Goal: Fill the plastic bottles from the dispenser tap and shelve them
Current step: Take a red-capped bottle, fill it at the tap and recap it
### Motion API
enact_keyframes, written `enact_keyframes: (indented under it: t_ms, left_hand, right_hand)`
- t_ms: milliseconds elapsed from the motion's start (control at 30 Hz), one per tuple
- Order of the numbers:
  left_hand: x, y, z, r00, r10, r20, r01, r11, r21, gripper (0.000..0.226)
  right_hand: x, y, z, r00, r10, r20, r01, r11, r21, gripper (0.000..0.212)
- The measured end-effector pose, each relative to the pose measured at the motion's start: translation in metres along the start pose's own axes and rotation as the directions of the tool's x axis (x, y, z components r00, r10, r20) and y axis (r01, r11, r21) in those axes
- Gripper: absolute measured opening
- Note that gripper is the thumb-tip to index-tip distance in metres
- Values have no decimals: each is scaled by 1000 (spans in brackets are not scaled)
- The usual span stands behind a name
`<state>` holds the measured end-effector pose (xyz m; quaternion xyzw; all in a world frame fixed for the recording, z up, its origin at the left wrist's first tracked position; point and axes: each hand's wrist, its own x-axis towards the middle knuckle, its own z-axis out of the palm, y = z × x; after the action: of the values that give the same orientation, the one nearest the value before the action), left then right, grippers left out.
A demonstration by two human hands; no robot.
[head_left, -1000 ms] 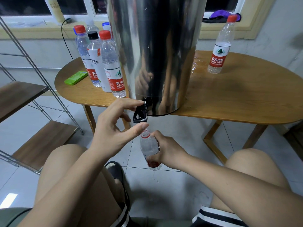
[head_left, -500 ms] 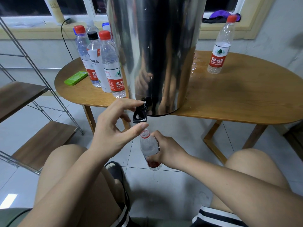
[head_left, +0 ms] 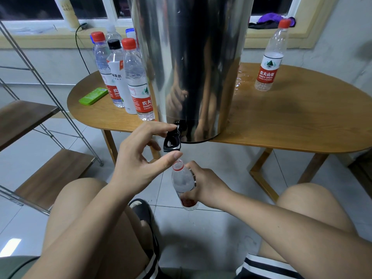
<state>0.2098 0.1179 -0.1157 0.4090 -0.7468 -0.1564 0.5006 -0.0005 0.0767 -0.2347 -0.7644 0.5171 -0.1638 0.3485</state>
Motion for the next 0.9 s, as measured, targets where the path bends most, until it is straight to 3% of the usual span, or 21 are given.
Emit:
enact_keyframes:
  t_ms: [900]
  left_hand:
    - [0, -3, 1, 1000, -11, 2, 11, 1000, -4, 47]
  right_hand:
    - [-2, -2, -4, 1000, -2, 8, 2, 1000, -11, 64]
